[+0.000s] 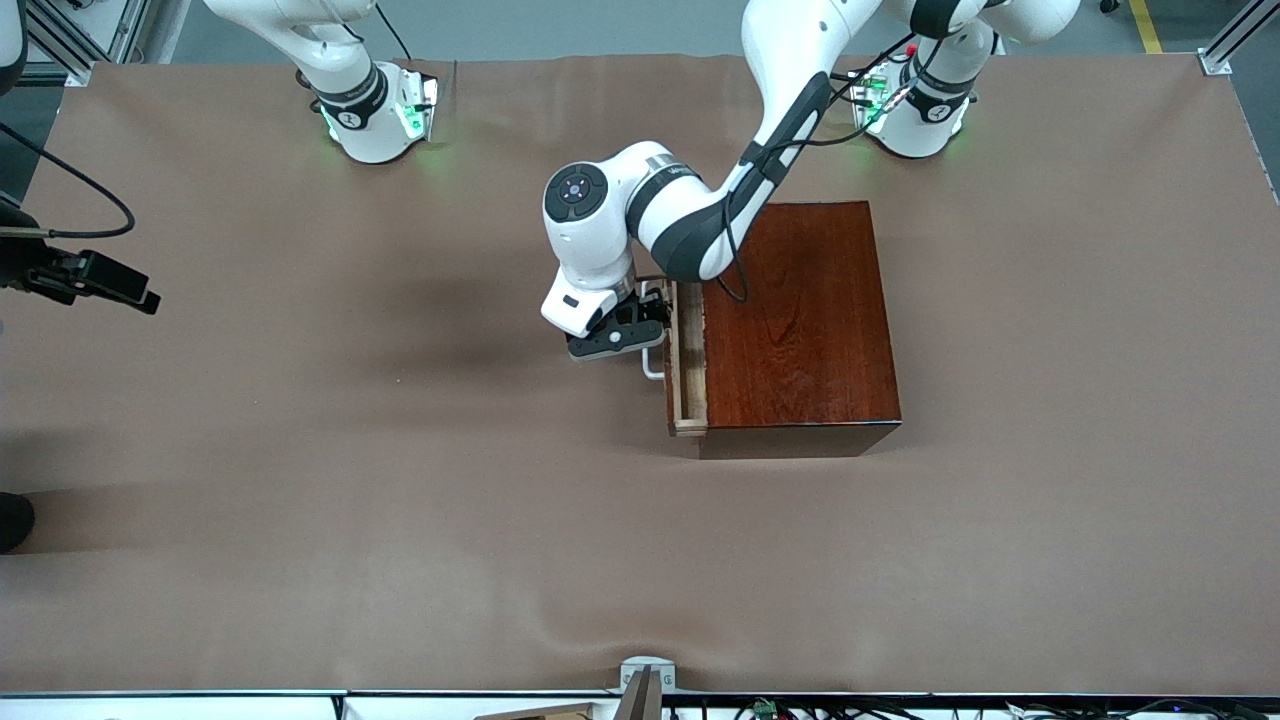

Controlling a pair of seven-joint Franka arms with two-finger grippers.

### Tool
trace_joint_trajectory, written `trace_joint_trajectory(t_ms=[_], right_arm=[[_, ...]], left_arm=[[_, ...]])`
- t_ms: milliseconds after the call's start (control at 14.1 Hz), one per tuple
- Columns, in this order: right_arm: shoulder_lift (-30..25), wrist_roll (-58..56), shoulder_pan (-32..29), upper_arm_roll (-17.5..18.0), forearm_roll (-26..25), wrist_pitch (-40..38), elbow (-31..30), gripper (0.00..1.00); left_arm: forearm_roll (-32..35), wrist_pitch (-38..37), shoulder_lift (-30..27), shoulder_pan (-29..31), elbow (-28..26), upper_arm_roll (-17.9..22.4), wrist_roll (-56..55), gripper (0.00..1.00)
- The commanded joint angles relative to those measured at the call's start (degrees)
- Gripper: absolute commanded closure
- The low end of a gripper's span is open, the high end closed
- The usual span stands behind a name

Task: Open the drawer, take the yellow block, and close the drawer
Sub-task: 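Pull the drawer open by its handle with the left gripper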

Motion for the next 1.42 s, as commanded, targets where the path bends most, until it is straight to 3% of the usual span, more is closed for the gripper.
trace_joint_trajectory(t_ms=[0, 779, 1345], right_arm=[[-0.46, -0.01, -0.47, 0.5, 0.04, -0.33, 0.0, 0.0], [-0.46, -0.01, -0.47, 0.5, 0.04, -0.42, -0.08, 0.0], [-0.46, -0.01, -0.47, 0.5, 0.04, -0.42, -0.08, 0.0]], left_arm=[[-0.95, 3.95, 2.24, -0.33, 2.28, -0.58, -0.9, 0.0], [-0.95, 5.89, 2.24, -1.03, 2.28, -1.55, -2.04, 0.0], [-0.95, 11.24, 2.94, -1.91, 2.2, -1.55, -3.36, 0.0]])
